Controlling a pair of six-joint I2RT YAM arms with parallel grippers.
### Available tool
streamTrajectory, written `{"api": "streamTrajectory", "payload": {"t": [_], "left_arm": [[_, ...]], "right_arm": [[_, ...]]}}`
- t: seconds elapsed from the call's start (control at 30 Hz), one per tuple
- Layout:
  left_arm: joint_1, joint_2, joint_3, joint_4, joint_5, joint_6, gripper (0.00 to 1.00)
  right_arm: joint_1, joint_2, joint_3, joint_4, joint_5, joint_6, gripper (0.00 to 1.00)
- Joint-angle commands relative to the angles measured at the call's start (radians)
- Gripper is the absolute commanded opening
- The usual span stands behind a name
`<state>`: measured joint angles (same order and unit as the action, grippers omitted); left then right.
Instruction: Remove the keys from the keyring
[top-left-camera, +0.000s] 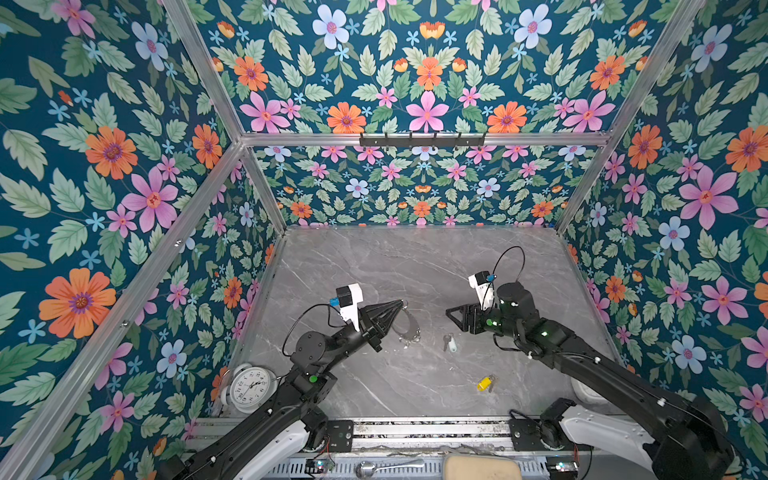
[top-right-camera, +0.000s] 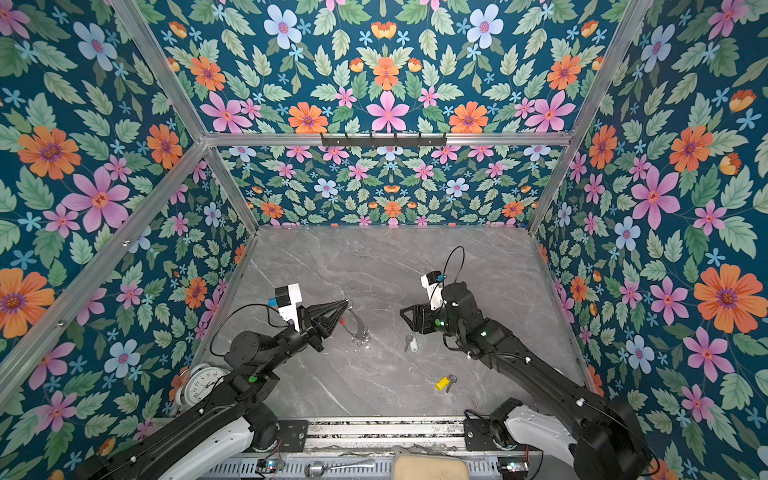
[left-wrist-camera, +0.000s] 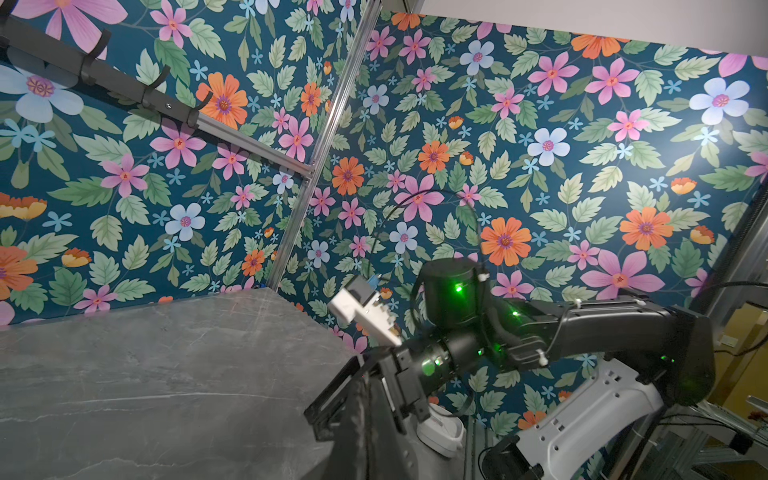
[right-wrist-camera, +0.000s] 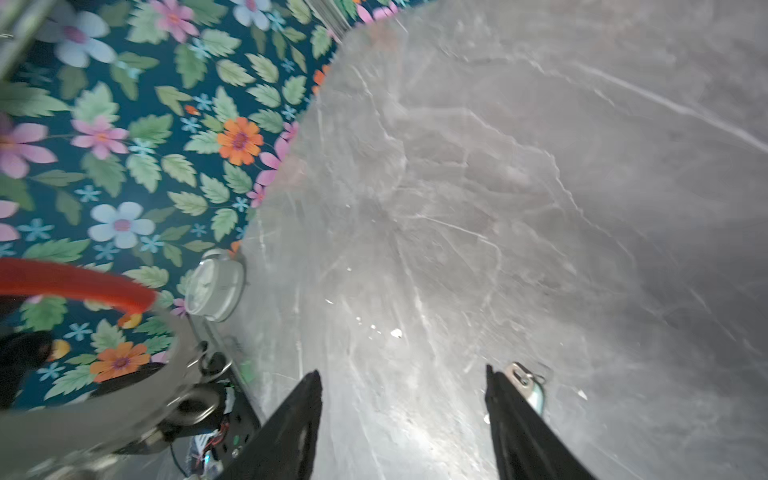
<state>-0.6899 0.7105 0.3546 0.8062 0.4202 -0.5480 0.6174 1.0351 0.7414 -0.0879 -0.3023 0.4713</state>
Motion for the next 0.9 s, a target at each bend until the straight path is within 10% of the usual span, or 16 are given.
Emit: {"api": "streamTrajectory", "payload": {"t": [0.0,0.47,0.87], "left_arm": [[-0.001,0.011,0.019,0.025,-0.01,0.0,0.0],[-0.001,0.058,0.073,0.029,-0.021,-0.015,0.0],[-0.002,0.063,0.06,0.032,-0.018,-0.026,0.0]], "right_arm": [[0.045,-0.063,0.066,-0.047,0.026,-0.058,0.64],[0.308,0.011,0.254,0.063,0.011,-0.284,0.66],[0.314,0.171,0.31,0.054,0.025,-0.287,0.52]]}}
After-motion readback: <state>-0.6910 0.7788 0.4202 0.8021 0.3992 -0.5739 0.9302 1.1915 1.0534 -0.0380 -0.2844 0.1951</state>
